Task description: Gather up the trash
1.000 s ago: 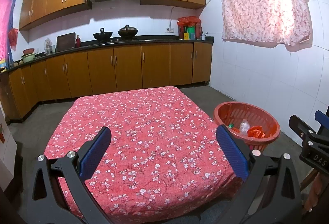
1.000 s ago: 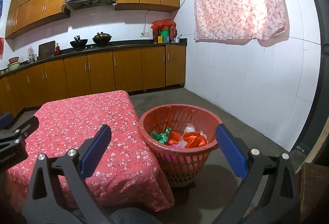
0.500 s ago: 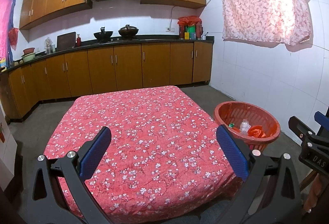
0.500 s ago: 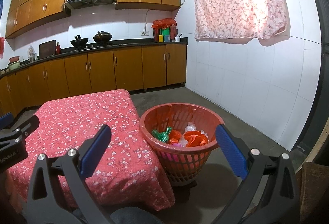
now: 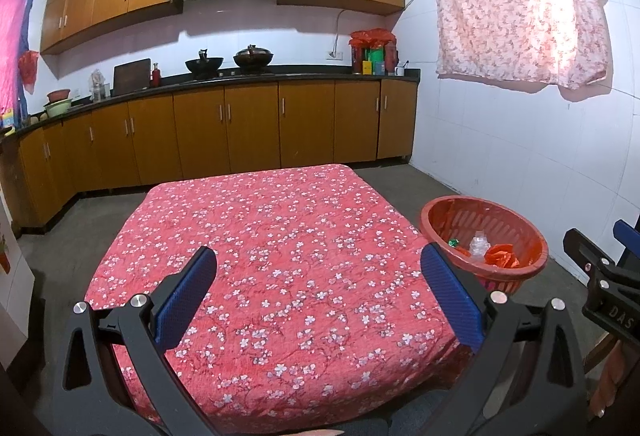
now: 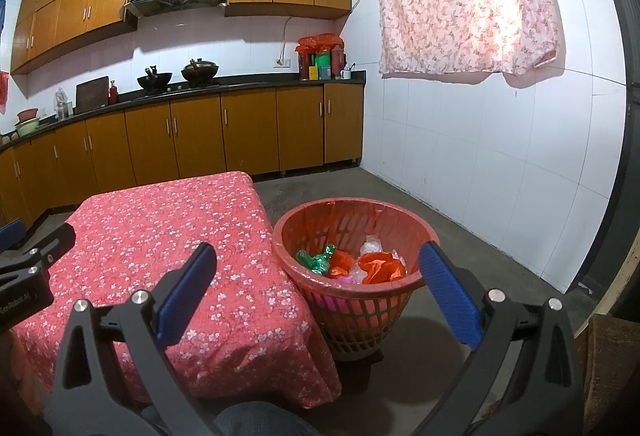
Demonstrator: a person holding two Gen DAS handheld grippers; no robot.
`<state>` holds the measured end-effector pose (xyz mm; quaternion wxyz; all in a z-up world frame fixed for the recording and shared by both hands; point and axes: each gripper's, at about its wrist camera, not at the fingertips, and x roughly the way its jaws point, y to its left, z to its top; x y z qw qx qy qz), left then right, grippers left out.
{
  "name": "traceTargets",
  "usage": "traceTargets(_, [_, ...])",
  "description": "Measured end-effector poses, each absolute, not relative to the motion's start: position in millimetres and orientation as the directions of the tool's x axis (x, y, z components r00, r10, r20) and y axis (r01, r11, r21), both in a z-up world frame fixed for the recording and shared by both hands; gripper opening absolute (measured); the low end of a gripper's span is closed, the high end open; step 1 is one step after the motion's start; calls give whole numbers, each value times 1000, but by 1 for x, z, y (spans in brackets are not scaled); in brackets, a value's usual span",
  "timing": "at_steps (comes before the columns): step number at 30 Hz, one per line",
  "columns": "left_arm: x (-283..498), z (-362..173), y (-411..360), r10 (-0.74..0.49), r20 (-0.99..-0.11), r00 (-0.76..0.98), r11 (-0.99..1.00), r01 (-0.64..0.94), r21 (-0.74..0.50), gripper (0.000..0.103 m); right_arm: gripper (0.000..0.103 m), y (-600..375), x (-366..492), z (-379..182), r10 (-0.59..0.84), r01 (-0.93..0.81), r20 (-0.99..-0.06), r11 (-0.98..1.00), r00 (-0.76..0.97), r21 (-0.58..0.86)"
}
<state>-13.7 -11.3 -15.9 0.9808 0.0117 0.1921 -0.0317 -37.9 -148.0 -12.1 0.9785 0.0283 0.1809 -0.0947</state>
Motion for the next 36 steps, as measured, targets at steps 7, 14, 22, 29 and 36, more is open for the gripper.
traceTargets(7, [-13, -15, -11, -53, -381, 923, 998, 64, 16, 101, 99, -147, -38, -14, -175, 196, -362, 980, 916, 22])
traceTargets(14, [-13, -15, -11, -53, -382, 923, 998, 64, 17, 101, 99, -147, -38, -14, -174, 195, -362, 980, 916, 23])
traceTargets(22, [-13, -15, -11, -53, -383, 922, 998, 65, 16, 101, 99, -148, -38, -13, -174, 195, -363, 980, 916, 22])
traceTargets(29, [-13, -15, -11, -51, -384, 922, 998, 63, 17, 101, 99, -148, -38, -13, -174, 196, -364, 980, 915, 23])
traceTargets(36, [-14, -17, -10, -48, -388, 920, 998, 59, 18, 101, 99, -147, -38, -14, -174, 195, -363, 980, 915, 23])
